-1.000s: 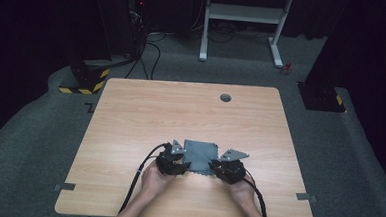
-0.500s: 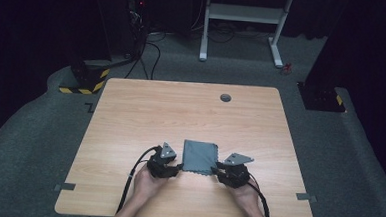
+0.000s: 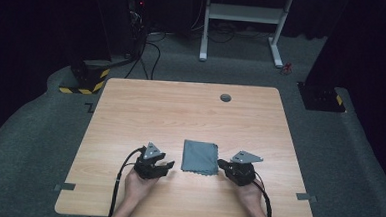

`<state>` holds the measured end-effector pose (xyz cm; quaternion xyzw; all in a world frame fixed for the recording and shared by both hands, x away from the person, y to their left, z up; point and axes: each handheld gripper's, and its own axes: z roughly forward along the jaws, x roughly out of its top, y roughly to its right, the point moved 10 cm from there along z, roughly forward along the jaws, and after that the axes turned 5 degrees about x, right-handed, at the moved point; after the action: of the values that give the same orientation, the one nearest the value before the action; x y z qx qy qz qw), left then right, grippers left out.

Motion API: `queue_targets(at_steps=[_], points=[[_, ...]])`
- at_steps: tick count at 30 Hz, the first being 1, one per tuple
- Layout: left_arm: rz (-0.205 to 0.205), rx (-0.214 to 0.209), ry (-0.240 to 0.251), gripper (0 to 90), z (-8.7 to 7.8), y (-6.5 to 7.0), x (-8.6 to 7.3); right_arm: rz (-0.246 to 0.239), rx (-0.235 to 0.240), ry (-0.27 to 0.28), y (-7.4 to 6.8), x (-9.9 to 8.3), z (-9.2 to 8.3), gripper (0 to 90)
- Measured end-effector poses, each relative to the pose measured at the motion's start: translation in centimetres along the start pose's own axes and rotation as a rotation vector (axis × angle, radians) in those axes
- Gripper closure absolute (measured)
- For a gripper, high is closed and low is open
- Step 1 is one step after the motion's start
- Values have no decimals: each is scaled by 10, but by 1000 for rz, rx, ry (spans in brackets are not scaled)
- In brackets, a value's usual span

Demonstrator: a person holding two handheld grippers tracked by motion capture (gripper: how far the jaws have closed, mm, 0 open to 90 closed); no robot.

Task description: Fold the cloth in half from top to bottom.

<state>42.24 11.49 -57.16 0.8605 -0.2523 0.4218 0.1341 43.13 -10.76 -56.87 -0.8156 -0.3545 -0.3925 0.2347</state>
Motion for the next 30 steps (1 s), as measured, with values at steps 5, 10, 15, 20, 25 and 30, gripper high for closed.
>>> queue_targets(at_steps=[5, 10, 15, 20, 25, 30], points=[[-47, 23, 24, 463, -9, -11, -4, -2, 16, -73, 0, 0, 28, 852], [-67, 45, 26, 454, -19, -21, -13, -15, 7, -90, 0, -3, 29, 833], [-95, 65, 39, 441, -26, -30, -17, -19, -12, -27, 5, 2, 4, 812], [-119, 76, 85, 435, -35, -35, -10, 5, -32, 24, 14, 7, -18, 792], [-130, 83, 95, 424, -38, -37, -10, 36, -61, 63, 28, 3, -38, 766], [-133, 93, 95, 414, -40, -40, -12, 69, -81, 88, 37, 0, -48, 757]])
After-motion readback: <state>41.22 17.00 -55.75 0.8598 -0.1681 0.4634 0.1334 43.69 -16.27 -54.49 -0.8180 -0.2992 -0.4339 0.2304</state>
